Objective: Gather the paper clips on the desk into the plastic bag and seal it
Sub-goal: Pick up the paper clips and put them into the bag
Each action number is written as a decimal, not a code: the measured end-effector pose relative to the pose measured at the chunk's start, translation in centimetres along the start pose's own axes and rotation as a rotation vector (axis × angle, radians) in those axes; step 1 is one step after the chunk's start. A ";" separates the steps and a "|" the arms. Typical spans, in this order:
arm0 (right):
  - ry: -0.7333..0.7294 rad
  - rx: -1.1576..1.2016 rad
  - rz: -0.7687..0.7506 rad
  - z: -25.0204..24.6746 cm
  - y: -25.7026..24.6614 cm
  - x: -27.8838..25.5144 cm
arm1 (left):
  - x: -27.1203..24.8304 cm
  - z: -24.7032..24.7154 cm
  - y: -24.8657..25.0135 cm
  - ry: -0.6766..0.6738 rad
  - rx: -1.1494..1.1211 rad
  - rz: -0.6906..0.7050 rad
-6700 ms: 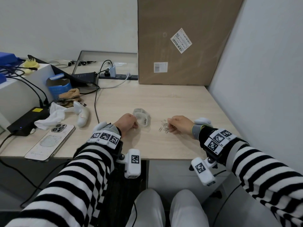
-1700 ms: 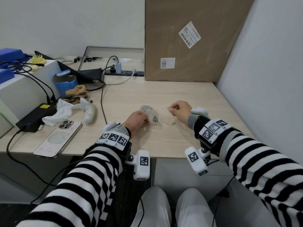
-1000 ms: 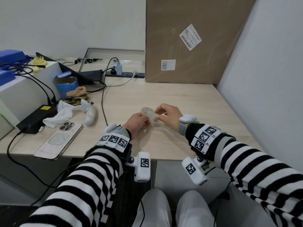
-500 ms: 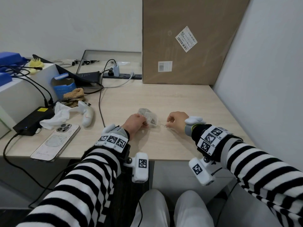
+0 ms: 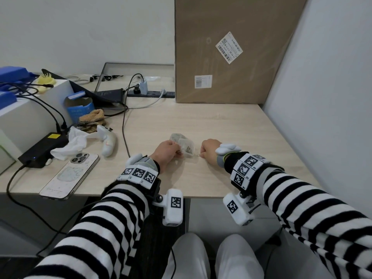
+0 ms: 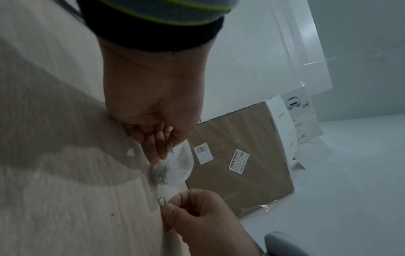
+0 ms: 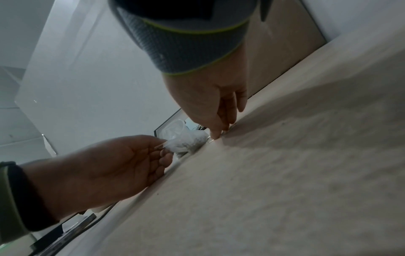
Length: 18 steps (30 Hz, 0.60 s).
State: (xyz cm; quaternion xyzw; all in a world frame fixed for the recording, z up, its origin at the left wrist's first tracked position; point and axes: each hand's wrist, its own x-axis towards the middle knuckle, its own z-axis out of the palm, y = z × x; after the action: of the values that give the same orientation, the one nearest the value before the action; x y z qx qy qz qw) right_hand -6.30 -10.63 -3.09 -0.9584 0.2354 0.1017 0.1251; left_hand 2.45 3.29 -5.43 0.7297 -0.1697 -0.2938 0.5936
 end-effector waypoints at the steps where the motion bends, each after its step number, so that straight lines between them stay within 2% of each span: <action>1: 0.017 0.021 0.000 -0.1 0.1 0.0 | 0.0 0.0 0.0 -0.002 0.006 0.002; 7: 0.192 0.223 -0.012 -1.9 3.1 -0.8 | 0.0 -0.2 0.1 -0.009 0.011 0.006; 11: 0.141 0.201 -0.058 -2.0 4.4 -1.7 | 0.0 -0.1 0.1 -0.008 0.020 0.003; 18: 0.076 0.036 -0.092 -1.1 2.7 -1.9 | -0.2 0.0 0.2 -0.015 0.030 -0.007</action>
State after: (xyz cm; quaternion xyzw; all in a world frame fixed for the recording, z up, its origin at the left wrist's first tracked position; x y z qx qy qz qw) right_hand -9.09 -12.50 -2.12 -0.9690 0.1976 0.0552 0.1377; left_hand 2.34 3.34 -5.24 0.7369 -0.1760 -0.2987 0.5803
